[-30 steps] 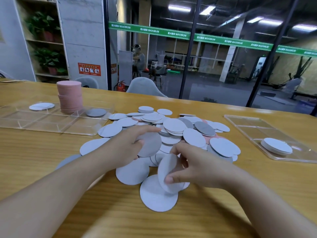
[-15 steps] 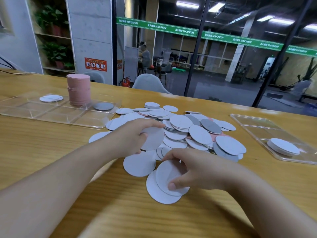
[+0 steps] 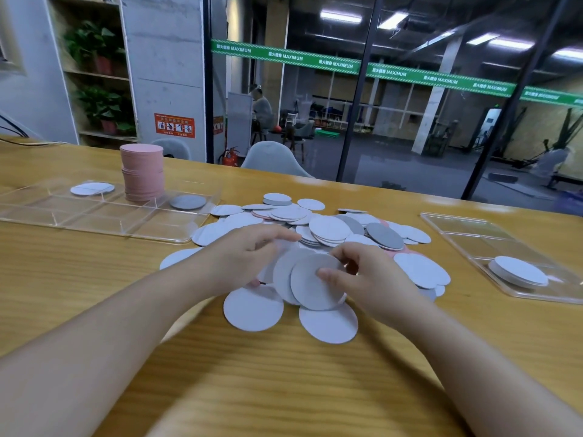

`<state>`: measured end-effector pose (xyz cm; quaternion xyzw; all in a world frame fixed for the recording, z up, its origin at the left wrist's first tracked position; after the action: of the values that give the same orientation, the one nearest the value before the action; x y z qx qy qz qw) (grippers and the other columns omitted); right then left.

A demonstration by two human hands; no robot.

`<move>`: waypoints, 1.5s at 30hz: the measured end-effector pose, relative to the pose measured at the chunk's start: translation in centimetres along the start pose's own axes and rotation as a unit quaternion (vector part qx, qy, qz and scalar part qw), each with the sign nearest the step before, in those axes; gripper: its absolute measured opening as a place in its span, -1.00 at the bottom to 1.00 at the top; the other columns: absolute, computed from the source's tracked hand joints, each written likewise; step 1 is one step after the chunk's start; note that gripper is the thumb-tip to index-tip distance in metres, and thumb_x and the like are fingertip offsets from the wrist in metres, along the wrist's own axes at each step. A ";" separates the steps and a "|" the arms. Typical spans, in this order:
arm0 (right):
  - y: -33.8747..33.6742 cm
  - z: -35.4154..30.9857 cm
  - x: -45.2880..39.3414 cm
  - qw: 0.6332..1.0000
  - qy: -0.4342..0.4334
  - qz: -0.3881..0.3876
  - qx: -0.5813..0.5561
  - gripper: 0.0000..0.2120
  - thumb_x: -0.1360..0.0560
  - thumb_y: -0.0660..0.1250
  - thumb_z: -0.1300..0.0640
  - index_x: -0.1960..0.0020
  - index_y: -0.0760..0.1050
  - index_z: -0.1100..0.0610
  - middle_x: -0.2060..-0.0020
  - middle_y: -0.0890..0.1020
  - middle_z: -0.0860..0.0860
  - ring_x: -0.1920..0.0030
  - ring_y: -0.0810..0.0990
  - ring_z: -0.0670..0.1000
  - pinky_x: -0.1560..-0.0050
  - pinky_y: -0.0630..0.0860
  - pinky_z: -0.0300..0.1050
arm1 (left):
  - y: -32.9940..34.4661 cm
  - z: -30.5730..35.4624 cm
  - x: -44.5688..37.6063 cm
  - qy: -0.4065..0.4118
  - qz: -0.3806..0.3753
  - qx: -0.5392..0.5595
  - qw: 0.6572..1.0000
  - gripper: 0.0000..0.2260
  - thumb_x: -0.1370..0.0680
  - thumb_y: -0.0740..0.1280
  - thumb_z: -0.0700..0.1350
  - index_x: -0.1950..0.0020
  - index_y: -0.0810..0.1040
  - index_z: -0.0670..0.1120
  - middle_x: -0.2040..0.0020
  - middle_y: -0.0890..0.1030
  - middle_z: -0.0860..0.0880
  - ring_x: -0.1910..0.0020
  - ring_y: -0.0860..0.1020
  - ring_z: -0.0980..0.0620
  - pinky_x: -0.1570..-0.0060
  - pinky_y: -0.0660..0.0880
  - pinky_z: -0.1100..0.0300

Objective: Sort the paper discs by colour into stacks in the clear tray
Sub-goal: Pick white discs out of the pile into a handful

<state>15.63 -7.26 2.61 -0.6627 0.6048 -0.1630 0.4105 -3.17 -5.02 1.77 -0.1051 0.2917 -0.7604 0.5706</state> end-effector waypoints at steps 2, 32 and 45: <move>0.3 0.3 -0.1 0.999 0.004 0.037 -0.021 -0.86 -0.47 0.38 0.05 0.24 0.48 0.00 0.38 0.48 -0.15 0.39 0.39 -0.20 0.36 0.32 -0.35 | 0.1 0.2 0.0 0.015 -0.008 0.005 1.000 -0.78 -0.61 0.16 0.00 -0.13 0.49 0.30 -0.15 0.48 0.23 -0.09 0.52 0.06 0.17 0.63 0.05; 5.7 -2.1 -0.3 0.976 -0.094 -0.162 0.111 -0.48 -0.42 0.36 -0.20 -0.30 0.35 -0.05 -0.26 0.36 -0.15 -0.24 0.21 -0.09 -0.32 0.21 -0.11 | -1.9 -1.8 -0.9 -0.071 0.089 -0.077 0.991 -0.55 -0.55 0.08 -0.26 -0.16 0.43 0.30 -0.26 0.39 0.11 0.21 0.64 -0.12 0.31 0.57 0.18; 2.3 0.4 -0.9 0.999 0.020 -0.044 -0.009 -0.81 -0.45 0.39 0.06 0.12 0.37 -0.11 0.19 0.49 -0.20 0.13 0.46 -0.16 0.12 0.40 -0.24 | -1.2 -1.7 -0.7 -0.027 0.047 -0.032 0.998 -0.50 -0.59 0.08 -0.24 -0.14 0.43 0.41 -0.36 0.32 0.23 -0.09 0.57 -0.11 0.06 0.61 -0.02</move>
<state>14.19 -6.13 0.87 -0.6892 0.5845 -0.1885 0.3846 -4.75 -3.56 1.21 -0.1298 0.3048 -0.7197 0.6102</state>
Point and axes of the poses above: each hand's wrist, its own x-axis away from the middle knuckle, its own y-axis out of the palm, z = x × y, the point moved 3 cm from there along -x, towards the middle knuckle
